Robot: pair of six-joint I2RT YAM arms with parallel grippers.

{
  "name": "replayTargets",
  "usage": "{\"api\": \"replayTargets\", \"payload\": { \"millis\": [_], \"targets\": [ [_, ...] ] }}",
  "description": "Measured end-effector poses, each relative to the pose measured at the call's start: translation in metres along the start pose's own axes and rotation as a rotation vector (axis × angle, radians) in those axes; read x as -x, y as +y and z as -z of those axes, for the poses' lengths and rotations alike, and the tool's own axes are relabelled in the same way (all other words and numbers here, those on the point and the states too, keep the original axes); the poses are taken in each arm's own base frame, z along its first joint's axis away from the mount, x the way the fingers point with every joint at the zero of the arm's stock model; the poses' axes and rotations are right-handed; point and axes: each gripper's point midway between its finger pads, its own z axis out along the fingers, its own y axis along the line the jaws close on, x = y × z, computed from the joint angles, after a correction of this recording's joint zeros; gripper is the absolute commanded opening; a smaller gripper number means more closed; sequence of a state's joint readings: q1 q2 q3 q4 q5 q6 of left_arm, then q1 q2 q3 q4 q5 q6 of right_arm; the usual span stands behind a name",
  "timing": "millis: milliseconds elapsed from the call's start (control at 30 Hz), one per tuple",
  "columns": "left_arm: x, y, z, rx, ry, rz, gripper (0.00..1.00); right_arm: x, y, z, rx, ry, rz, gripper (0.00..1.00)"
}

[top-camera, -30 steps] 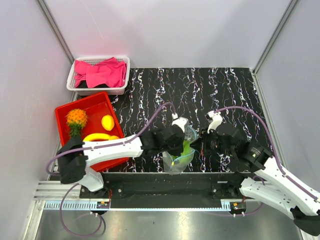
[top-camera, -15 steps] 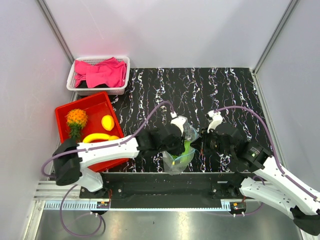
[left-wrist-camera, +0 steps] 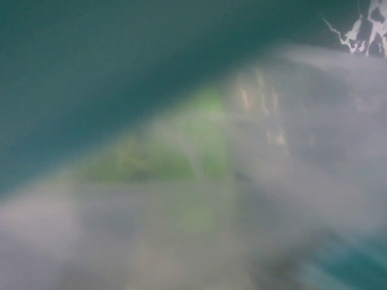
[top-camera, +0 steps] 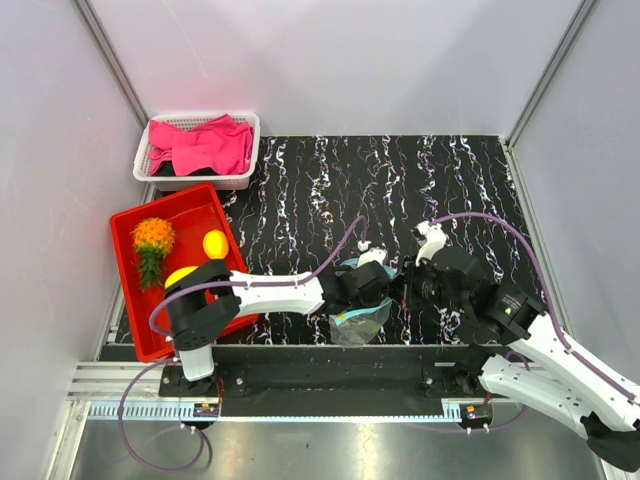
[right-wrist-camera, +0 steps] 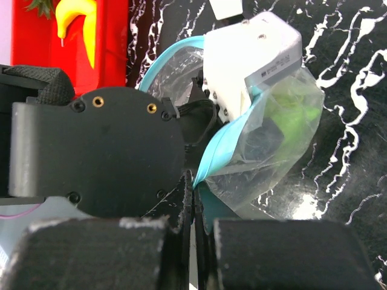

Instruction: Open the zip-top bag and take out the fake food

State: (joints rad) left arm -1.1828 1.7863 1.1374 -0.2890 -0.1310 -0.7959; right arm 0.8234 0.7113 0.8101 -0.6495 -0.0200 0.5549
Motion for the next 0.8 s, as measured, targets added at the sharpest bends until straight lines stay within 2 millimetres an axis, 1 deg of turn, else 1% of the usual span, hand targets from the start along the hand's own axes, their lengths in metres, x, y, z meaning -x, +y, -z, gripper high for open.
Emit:
{"api": "replayTargets", "payload": {
  "millis": [67, 200, 233, 267, 300, 400, 500, 533, 600, 667, 733, 800],
  "targets": [
    [-0.001, -0.001, -0.005, 0.000, 0.001, 0.020, 0.58, -0.001, -0.001, 0.001, -0.002, 0.001, -0.001, 0.00],
    [0.002, -0.005, -0.008, -0.014, -0.012, 0.062, 0.56, -0.001, -0.001, 0.001, -0.002, 0.002, 0.000, 0.00],
    [0.003, -0.006, -0.010, -0.018, -0.015, 0.073, 0.54, -0.001, -0.001, 0.001, -0.003, 0.003, 0.000, 0.00],
    [0.004, -0.007, -0.011, -0.020, -0.017, 0.079, 0.52, -0.001, -0.001, 0.001, -0.003, 0.003, 0.000, 0.00],
    [0.004, -0.007, -0.012, -0.020, -0.018, 0.087, 0.44, -0.002, -0.001, 0.001, -0.004, 0.005, -0.001, 0.00],
    [0.004, -0.007, -0.014, -0.024, -0.017, 0.102, 0.32, -0.002, -0.001, 0.000, -0.003, 0.004, 0.000, 0.00],
    [0.003, -0.006, -0.014, -0.024, -0.018, 0.099, 0.29, -0.002, -0.002, 0.000, -0.003, 0.004, 0.000, 0.00],
    [0.002, -0.004, -0.012, -0.023, -0.018, 0.095, 0.27, -0.002, -0.002, 0.001, -0.004, 0.004, 0.000, 0.00],
    [0.001, -0.003, -0.006, -0.024, -0.022, 0.081, 0.24, -0.002, -0.002, 0.000, -0.003, 0.002, 0.000, 0.00],
    [0.002, -0.003, 0.005, -0.027, -0.032, 0.067, 0.19, -0.002, -0.001, 0.000, -0.002, 0.001, 0.000, 0.00],
    [0.007, -0.005, 0.022, -0.043, -0.057, 0.046, 0.15, -0.001, -0.001, 0.000, -0.002, 0.000, 0.001, 0.00],
    [0.012, -0.009, 0.036, -0.061, -0.082, 0.027, 0.14, -0.001, -0.002, -0.001, -0.007, -0.001, 0.001, 0.00]
  ]
}}
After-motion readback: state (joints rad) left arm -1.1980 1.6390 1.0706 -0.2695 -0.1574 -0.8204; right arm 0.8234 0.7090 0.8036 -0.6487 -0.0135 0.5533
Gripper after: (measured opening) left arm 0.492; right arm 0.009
